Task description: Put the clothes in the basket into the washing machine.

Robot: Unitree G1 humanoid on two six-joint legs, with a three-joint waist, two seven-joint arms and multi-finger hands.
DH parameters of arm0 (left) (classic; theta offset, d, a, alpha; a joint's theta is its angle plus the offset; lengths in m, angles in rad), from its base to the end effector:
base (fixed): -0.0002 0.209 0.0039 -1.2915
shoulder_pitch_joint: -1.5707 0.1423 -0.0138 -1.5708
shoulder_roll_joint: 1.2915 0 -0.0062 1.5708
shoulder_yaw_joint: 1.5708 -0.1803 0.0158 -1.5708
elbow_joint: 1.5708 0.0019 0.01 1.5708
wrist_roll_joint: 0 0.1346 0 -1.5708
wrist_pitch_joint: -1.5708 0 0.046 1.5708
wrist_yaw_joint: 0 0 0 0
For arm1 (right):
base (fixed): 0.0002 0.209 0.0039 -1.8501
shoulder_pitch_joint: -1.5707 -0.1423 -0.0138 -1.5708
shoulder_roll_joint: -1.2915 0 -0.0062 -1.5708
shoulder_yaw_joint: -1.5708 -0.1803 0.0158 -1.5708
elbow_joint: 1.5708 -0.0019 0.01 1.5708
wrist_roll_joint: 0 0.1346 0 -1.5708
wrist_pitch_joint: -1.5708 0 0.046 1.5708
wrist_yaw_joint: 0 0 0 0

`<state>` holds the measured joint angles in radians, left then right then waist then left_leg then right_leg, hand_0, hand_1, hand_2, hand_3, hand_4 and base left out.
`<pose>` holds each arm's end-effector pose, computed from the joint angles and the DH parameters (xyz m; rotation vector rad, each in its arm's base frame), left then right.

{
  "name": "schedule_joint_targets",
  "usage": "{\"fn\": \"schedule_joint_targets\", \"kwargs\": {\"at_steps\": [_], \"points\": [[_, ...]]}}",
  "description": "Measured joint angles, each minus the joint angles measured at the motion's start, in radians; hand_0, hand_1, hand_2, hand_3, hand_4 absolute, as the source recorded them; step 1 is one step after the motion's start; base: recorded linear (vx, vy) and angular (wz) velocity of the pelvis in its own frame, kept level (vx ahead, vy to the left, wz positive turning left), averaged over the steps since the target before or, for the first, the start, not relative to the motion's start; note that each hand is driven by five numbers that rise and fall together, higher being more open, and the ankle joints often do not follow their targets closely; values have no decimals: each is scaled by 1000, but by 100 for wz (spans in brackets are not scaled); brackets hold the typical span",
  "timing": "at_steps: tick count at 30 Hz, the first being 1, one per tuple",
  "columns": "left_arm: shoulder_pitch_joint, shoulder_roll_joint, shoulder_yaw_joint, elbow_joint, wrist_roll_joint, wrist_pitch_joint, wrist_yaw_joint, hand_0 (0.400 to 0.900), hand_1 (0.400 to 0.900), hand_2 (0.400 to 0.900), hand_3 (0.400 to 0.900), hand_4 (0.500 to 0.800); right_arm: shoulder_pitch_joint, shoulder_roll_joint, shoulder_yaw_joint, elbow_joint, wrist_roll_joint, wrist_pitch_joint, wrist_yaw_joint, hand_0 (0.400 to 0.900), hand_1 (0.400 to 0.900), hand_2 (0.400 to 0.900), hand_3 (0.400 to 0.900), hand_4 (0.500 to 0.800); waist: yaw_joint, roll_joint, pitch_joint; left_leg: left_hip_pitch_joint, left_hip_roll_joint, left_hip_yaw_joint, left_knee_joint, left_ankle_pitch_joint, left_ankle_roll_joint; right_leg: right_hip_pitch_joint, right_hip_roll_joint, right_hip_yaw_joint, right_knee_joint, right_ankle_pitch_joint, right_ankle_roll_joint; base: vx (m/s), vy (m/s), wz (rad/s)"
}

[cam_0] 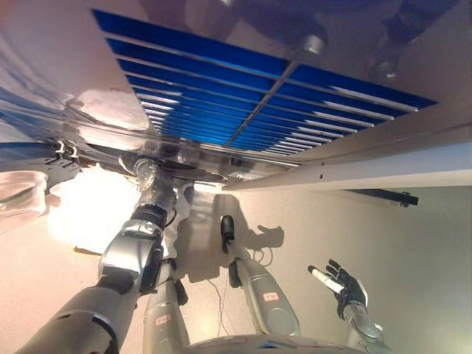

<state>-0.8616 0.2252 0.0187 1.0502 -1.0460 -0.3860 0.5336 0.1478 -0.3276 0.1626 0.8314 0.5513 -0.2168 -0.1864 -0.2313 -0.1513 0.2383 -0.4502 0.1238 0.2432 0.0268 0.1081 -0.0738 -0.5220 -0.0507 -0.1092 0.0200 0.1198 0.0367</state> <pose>0.3358 0.1846 0.1061 -0.8190 0.0226 0.7503 0.0891 -0.2378 -0.0808 0.0448 0.7520 -0.4525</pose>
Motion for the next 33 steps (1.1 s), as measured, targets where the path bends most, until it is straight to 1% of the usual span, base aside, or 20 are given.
{"fn": "schedule_joint_targets", "kwargs": {"at_steps": [1,2,3,4,5,6,8,10,14,16,19,22,26,28,31,32,33], "points": [[0,6,1,5,-10,-8,-4,400,400,400,400,500,0,1,0,12,0,0,0,900,900,900,900,800,-2,-6,-10,-3,1,1,-1,0,0,-6,3,6,-4,3,-1,55,-35,-17],[0,12,17,8,-26,-10,-6,400,400,400,400,500,-1,2,1,21,0,1,0,900,900,900,900,800,-5,-13,-24,-10,2,3,-2,1,-2,-16,7,13,-4,5,-3,48,-31,-19],[-2,26,35,19,-43,-10,-10,400,400,400,400,500,-1,3,1,27,0,1,0,900,900,900,900,800,-16,-20,-40,-18,4,3,-4,2,-4,-28,11,18,-4,8,-5,44,-41,-16],[-3,44,43,30,-58,-11,-12,400,400,400,400,500,-2,4,1,30,0,0,0,900,900,900,900,800,-23,-28,-51,-22,8,5,-5,4,-6,-35,15,20,-4,16,-15,40,-46,-12],[-6,61,51,43,-77,-11,-18,463,463,463,463,538,-3,5,2,36,1,1,0,900,900,900,900,800,-28,-37,-60,-21,13,7,-12,9,-12,-36,23,23,-12,21,-13,37,-49,-10],[-7,75,60,46,-97,-11,-24,900,900,900,900,800,-3,7,2,40,2,1,0,900,900,900,900,800,-34,-44,-71,-25,19,10,-14,10,-15,-43,28,25,-13,26,-18,46,-61,-5],[-11,97,65,56,-143,-10,-65,900,900,900,900,800,-4,7,2,55,5,-3,1,900,900,900,900,800,-41,-52,-87,-36,29,9,-19,15,-23,-50,39,23,-23,31,-26,38,-43,1],[-14,105,65,65,-181,-9,-114,900,900,900,900,800,-4,7,2,72,7,-3,2,900,900,900,900,800,-39,-53,-89,-36,35,1,-22,19,-29,-50,47,21,-24,31,-26,45,-20,9],[-13,96,64,65,-222,-2,-184,900,900,900,900,800,-6,9,2,106,7,3,23,900,900,900,900,800,-34,-53,-89,-35,36,-6,-30,22,-31,-50,48,19,-25,31,-26,23,7,7],[-13,92,64,65,-243,14,-216,900,900,900,900,800,-6,10,3,116,8,6,28,900,900,900,900,800,-34,-53,-89,-34,34,-6,-31,23,-31,-50,47,19,-25,31,-26,7,2,7],[-13,73,64,65,-266,15,-250,900,900,900,900,800,-6,12,5,119,8,5,42,900,900,900,900,800,-28,-52,-89,-34,33,-8,-31,23,-30,-49,47,17,-25,31,-26,0,4,7],[-13,58,64,65,-282,15,-266,900,900,900,900,800,-10,12,8,122,8,6,44,900,900,900,900,800,-12,-50,-90,-32,33,-9,-31,24,-29,-46,46,15,-25,31,-26,-10,0,6],[-12,58,64,65,-290,16,-269,900,900,900,900,800,-36,13,8,145,8,10,44,900,900,900,900,800,3,-48,-89,-25,32,-16,-31,25,-29,-37,44,5,-25,31,-26,-11,-2,7],[-6,55,64,65,-290,18,-284,900,900,900,900,800,-40,13,8,148,8,12,44,900,900,900,900,800,13,-43,-87,-16,33,-21,-31,25,-29,-25,43,-9,-26,31,-26,-10,4,10],[25,53,62,68,-283,30,-288,900,900,900,900,800,-45,13,8,154,8,16,44,900,900,900,900,800,20,-13,-89,-6,31,-38,-31,25,-29,0,41,-22,-38,31,-26,-7,11,11],[39,54,62,77,-269,36,-287,900,900,900,900,800,-46,12,8,155,8,21,45,900,900,900,900,800,28,-2,-90,-1,31,-41,-32,25,-29,8,41,-28,-39,31,-26,-16,15,11],[48,57,53,107,-232,41,-283,900,900,900,900,800,-47,12,8,155,8,23,45,900,900,900,900,800,37,9,-89,5,31,-43,-32,25,-29,15,41,-34,-40,31,-26,-33,22,17]]}}
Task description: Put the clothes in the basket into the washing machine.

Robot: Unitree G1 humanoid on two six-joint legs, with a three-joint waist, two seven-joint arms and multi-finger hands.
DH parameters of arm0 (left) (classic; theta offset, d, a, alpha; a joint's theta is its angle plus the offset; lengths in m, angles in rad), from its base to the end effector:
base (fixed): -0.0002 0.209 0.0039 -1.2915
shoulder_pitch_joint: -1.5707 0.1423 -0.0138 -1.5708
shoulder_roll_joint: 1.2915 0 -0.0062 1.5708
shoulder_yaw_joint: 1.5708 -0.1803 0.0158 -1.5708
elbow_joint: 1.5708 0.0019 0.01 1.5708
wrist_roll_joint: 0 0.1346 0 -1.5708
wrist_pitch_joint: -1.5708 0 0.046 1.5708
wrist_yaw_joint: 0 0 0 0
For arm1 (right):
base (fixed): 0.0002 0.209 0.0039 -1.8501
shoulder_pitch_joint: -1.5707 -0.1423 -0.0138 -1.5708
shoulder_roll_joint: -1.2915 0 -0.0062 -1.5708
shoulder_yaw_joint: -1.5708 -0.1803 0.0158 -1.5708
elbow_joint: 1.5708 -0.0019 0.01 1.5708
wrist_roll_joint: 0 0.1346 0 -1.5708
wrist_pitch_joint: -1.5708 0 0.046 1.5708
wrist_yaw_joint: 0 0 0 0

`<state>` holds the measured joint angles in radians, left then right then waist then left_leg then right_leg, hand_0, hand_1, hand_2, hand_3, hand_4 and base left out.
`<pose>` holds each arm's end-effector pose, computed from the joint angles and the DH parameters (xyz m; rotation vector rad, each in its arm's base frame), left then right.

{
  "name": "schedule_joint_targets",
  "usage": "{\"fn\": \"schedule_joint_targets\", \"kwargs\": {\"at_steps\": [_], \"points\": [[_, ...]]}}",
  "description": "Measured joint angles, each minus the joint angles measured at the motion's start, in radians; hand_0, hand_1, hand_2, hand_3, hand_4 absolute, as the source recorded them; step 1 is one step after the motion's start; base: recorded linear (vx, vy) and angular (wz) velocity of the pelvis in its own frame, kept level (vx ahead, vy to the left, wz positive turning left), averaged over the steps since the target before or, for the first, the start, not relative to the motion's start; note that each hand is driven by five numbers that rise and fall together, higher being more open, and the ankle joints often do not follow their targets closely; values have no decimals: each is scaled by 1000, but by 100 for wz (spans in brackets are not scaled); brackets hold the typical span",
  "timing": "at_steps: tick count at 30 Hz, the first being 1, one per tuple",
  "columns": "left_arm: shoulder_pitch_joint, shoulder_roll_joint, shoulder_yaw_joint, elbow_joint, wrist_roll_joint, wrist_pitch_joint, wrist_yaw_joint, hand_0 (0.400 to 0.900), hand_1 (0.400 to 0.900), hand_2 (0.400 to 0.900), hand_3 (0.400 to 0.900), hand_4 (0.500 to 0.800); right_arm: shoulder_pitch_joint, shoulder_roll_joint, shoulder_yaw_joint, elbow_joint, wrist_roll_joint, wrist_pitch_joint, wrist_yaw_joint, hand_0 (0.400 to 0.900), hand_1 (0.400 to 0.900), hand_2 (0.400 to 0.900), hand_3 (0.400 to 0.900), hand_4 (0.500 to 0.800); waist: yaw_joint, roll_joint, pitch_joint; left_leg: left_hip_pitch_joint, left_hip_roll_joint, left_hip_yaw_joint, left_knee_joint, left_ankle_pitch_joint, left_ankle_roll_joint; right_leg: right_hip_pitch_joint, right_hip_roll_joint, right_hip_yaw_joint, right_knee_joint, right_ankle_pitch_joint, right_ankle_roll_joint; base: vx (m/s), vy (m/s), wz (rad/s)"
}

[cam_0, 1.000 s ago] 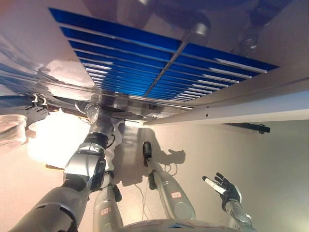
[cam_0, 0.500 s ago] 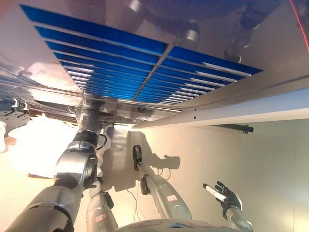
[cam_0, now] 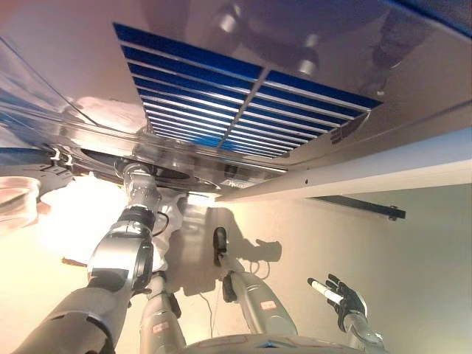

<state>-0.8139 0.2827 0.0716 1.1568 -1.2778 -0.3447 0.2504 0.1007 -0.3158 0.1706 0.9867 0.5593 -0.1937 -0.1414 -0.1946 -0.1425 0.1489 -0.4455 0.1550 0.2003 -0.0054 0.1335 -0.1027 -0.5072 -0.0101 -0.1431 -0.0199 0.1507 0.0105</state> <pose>0.3205 0.2173 0.0760 -0.9952 0.0375 0.6875 0.0809 -0.2401 -0.0914 0.0466 0.8707 -0.4492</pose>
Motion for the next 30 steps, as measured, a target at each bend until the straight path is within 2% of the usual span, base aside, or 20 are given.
{"fn": "schedule_joint_targets", "kwargs": {"at_steps": [2,6,9,11,15,17,23,26,30], "points": [[34,5,-6,39,70,30,20,900,900,900,900,800,-4,-1,0,1,0,4,0,900,900,900,900,800,9,20,-1,6,1,-8,0,0,0,13,0,-7,-3,0,0,-29,9,17],[113,11,-20,107,221,81,54,900,900,900,900,800,-30,-3,0,10,0,8,-1,900,900,900,900,800,27,33,5,23,1,-19,0,1,0,41,-4,-18,-15,-3,5,-25,8,19],[212,-1,-77,120,350,130,60,900,900,900,900,800,-54,-6,-5,38,3,11,-2,900,900,900,900,800,33,39,17,51,0,-44,-1,4,-2,84,-3,-42,-20,-7,-1,-22,36,20],[269,-11,-137,135,450,161,57,900,900,900,900,800,-86,-12,-7,71,9,13,-3,900,900,900,900,800,56,52,32,76,-4,-61,-2,4,-2,121,-9,-61,-25,-12,-1,-16,54,21],[378,-33,-202,140,622,209,33,900,900,900,900,800,-201,-19,-18,177,10,33,-7,900,900,900,900,800,93,84,73,152,-9,-69,-23,3,-1,196,-13,-70,-35,-21,0,17,63,19],[423,-37,-214,144,691,235,20,900,900,900,900,800,-239,-20,-19,189,9,47,-3,900,900,900,900,800,114,102,83,179,-9,-76,-35,8,2,225,-14,-82,-37,-26,-2,34,40,22],[554,-35,-297,121,895,239,-34,900,900,900,900,800,-257,-18,-20,188,0,60,22,900,900,900,900,800,141,123,89,269,-15,-116,-59,9,0,340,-15,-117,-67,-43,6,45,17,14],[613,-35,-302,100,968,239,-68,900,900,900,900,800,-242,-16,-39,190,-14,62,44,900,900,900,900,800,148,125,84,310,-17,-118,-64,2,0,379,-19,-120,-67,-49,11,52,6,10],[691,-39,-298,94,1010,238,-108,900,900,900,900,800,-164,-11,-41,215,-61,71,72,900,900,900,900,800,164,136,9,355,-18,-129,-75,-9,-1,430,-20,-140,-67,-69,13,86,0,20]]}}
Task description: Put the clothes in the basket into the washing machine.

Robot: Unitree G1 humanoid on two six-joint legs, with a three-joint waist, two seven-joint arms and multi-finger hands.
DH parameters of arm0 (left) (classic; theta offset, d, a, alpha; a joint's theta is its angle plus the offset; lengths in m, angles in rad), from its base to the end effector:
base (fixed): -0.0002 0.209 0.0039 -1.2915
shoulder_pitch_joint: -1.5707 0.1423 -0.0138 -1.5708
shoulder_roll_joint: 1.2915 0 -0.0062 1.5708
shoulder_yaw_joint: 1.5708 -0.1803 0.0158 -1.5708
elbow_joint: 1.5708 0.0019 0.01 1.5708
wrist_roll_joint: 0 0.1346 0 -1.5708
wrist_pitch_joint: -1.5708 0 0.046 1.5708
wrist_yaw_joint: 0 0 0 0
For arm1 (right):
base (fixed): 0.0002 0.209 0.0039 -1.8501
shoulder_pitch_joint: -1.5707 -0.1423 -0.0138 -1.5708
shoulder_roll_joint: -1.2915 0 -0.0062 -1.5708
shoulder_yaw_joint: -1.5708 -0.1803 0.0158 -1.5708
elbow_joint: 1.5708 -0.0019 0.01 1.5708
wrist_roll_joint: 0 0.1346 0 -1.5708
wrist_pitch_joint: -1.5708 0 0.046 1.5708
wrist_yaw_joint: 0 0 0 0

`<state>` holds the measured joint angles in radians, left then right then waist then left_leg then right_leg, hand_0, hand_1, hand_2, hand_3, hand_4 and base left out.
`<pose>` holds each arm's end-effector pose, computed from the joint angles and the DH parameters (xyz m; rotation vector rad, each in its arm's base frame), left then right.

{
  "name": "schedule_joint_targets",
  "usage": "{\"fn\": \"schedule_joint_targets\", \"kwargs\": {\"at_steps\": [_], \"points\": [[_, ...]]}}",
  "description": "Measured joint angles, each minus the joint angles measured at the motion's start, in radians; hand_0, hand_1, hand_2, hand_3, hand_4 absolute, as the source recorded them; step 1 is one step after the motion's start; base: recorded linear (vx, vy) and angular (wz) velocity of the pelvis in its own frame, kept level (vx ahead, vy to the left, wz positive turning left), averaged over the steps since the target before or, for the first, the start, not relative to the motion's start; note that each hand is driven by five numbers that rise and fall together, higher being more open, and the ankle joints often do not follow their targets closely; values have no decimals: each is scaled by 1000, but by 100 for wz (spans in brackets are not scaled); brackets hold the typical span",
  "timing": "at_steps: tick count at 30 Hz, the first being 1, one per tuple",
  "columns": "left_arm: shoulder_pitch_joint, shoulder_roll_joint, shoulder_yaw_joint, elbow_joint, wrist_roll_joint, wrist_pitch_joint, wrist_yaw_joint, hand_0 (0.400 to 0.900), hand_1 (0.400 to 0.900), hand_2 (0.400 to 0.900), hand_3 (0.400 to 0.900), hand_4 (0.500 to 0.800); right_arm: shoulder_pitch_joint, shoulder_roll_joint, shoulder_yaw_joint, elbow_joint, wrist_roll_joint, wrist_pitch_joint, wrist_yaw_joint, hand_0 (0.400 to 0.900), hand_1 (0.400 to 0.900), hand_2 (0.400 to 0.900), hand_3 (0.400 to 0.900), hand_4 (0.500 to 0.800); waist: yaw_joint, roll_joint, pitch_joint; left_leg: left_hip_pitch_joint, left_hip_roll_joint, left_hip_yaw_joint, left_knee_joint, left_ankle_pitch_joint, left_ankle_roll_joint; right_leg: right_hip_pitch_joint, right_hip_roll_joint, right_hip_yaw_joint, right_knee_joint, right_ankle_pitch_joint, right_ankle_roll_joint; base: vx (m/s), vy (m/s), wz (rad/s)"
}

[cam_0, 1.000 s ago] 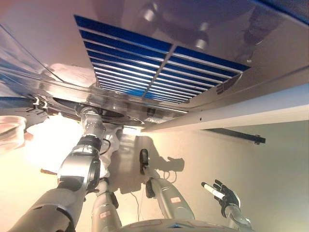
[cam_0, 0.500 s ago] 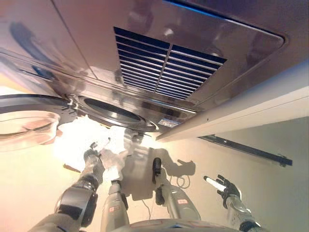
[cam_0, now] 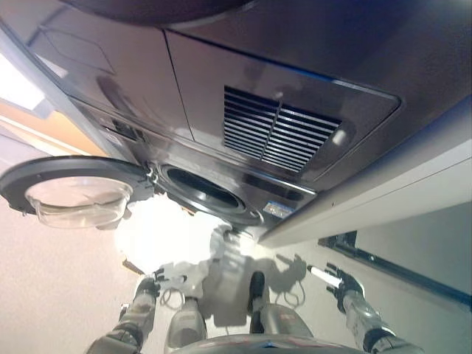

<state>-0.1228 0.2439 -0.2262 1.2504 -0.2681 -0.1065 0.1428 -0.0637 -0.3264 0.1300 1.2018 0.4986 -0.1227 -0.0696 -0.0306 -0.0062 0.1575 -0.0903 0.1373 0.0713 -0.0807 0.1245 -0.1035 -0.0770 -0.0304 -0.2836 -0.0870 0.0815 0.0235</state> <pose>0.1149 0.2172 -0.0986 0.2097 1.0166 0.2235 0.1030 -0.2522 -0.0911 0.0175 0.9667 -0.4206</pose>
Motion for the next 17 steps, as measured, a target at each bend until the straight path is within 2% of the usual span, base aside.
{"fn": "schedule_joint_targets", "kwargs": {"at_steps": [3,6,12,17], "points": [[49,-1,4,-2,33,-7,-19,900,900,900,900,800,63,2,-1,14,-31,18,14,900,900,900,900,800,6,10,-66,25,-1,-23,-1,-8,-1,35,0,-20,0,-19,7,69,25,23],[100,-9,-19,1,91,-7,-43,900,900,900,900,800,110,11,2,19,-89,19,32,900,900,900,900,800,8,26,-119,33,-3,-34,0,-14,-3,57,-4,-34,-1,-34,13,48,45,23],[147,-39,-31,41,148,-1,-89,900,900,900,900,800,141,30,7,42,-138,34,48,900,900,900,900,800,12,41,-139,45,-13,-55,9,-24,-6,83,-10,-58,2,-39,13,22,27,11],[145,-38,-32,39,156,0,-90,900,900,900,900,800,149,37,36,50,-149,39,54,900,900,900,900,800,21,30,-150,59,-18,-56,4,-18,3,97,-14,-59,0,-39,14,35,24,2]]}}
